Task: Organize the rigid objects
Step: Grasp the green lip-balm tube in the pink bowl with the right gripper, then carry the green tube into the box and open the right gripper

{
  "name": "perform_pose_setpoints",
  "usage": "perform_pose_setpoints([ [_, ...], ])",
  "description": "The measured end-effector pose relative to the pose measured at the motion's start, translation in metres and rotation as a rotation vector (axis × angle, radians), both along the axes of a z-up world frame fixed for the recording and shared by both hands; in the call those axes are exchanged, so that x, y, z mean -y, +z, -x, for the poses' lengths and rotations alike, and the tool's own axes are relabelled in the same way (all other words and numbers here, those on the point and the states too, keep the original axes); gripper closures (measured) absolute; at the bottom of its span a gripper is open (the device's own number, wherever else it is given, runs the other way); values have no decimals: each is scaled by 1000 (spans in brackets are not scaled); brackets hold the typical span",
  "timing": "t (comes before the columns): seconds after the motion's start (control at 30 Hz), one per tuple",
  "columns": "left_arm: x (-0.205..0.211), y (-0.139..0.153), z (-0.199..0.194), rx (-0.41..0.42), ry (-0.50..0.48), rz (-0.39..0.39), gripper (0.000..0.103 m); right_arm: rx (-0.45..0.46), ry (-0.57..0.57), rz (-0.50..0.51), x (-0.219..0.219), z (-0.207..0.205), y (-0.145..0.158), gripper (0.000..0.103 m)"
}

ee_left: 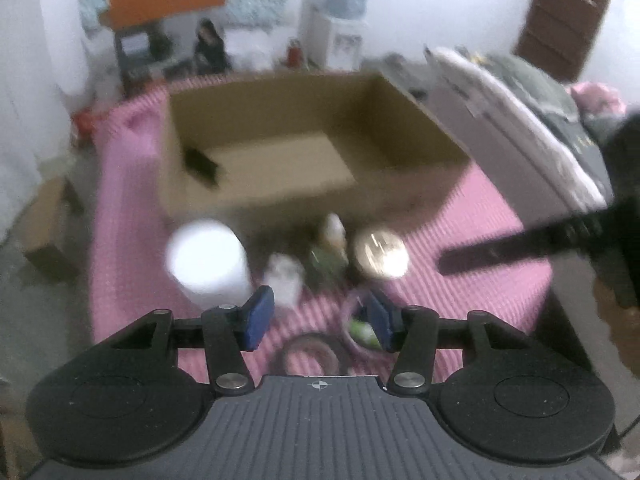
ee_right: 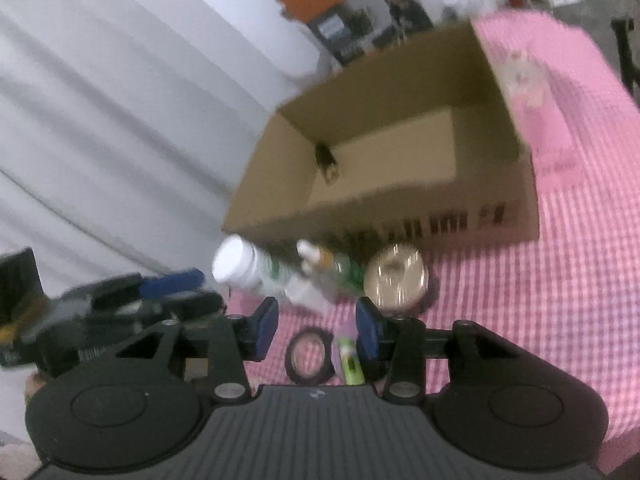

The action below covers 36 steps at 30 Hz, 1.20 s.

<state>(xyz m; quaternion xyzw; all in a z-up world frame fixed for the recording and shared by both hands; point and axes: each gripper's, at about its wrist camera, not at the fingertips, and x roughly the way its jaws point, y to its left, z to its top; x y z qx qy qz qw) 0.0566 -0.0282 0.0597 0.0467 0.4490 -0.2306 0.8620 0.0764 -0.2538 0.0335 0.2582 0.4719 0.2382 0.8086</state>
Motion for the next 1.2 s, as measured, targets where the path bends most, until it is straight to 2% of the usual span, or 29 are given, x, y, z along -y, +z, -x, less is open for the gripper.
perform_pose_setpoints([
  [0.13, 14, -32, 7, -69, -56, 16, 53, -69, 39, 9, -13, -6, -19, 58],
  [0.2, 19, -42, 8, -101, -82, 35, 54, -109, 59, 9, -19, -11, -28, 62],
  [0.5, 25, -70, 3, -196, -139, 136, 60, -250, 124, 65, -44, -31, -55, 69],
  [0.77, 24, -82, -4, -240, -149, 170, 62, -291, 171, 115, -60, -35, -55, 73],
  [0.9, 27, -88, -7, -261, -143, 145, 63, -313, 176, 129, -69, -38, -61, 76],
  [0.97, 28, -93, -8, -274, -132, 136, 67, -330, 165, 137, -76, -42, -70, 78],
  [1.07, 25, -94, -7, -271, -127, 144, 74, -346, 142, 106, -72, -42, -78, 87],
  [1.2, 21, -85, -3, -243, -130, 154, 77, -314, 108, 67, -62, -36, -74, 87],
])
